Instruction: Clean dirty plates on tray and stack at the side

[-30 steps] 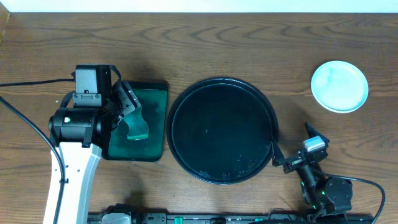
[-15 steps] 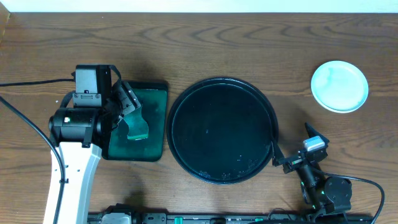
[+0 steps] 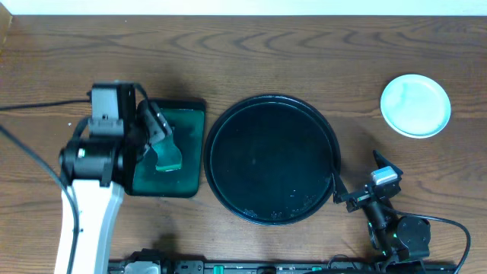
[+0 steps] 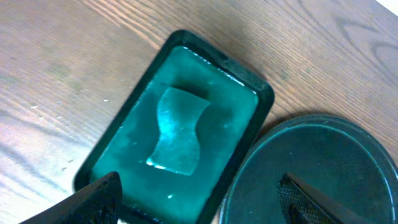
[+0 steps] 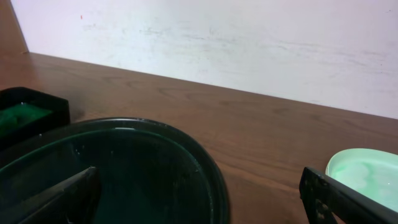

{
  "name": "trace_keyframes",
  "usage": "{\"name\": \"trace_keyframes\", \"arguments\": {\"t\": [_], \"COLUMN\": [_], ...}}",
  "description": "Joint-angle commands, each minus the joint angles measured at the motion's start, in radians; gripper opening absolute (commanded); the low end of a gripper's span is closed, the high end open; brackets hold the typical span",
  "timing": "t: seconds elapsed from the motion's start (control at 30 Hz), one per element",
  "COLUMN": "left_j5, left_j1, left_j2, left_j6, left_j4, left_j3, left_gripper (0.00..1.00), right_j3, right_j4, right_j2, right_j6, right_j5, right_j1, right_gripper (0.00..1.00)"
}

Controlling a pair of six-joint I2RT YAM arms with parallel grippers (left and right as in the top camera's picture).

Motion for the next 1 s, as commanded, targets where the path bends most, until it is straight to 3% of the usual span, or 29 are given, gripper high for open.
{"name": "trace_keyframes", "arguments": {"t": [0.0, 0.1, 0.33, 0.53, 0.77, 0.97], "left_j5": [-0.090, -0.087, 0.015, 0.059, 0.054, 0.033], "left_j1": [-0.001, -0.001, -0.001, -0.001, 0.003, 0.005], "left_j2": [-0.193, -0.344, -0.681, -0.940, -1.136, -1.133], "left_j6": [0.003, 0.008, 0.203, 0.297, 0.324, 0.321], "left_j4": [0.036, 0.159, 0.531, 0.658, 0.792, 0.986], "left_j3": [-0.093, -0.213, -0.557, -0.767, -0.975, -1.150], "left_gripper": [0.80, 0.80, 0.81, 0.81, 0.81, 0.80], "right_j3": [-0.004, -0.004, -0.004, -0.004, -0.004, -0.004], "right_j4": [0.000, 0.000, 0.000, 0.000, 0.000, 0.000], "right_j2": [-0.007, -0.007, -0.007, -0.007, -0.007, -0.007], "right_j6": [0.017, 0.017, 0.017, 0.017, 0.017, 0.017], "right_j5": [0.006, 0.006, 0.006, 0.006, 0.006, 0.006], "right_j1": [-0.007, -0.007, -0.007, -0.007, -0.007, -0.007], "right_gripper": [0.99, 0.99, 0.99, 0.99, 0.99, 0.99]}}
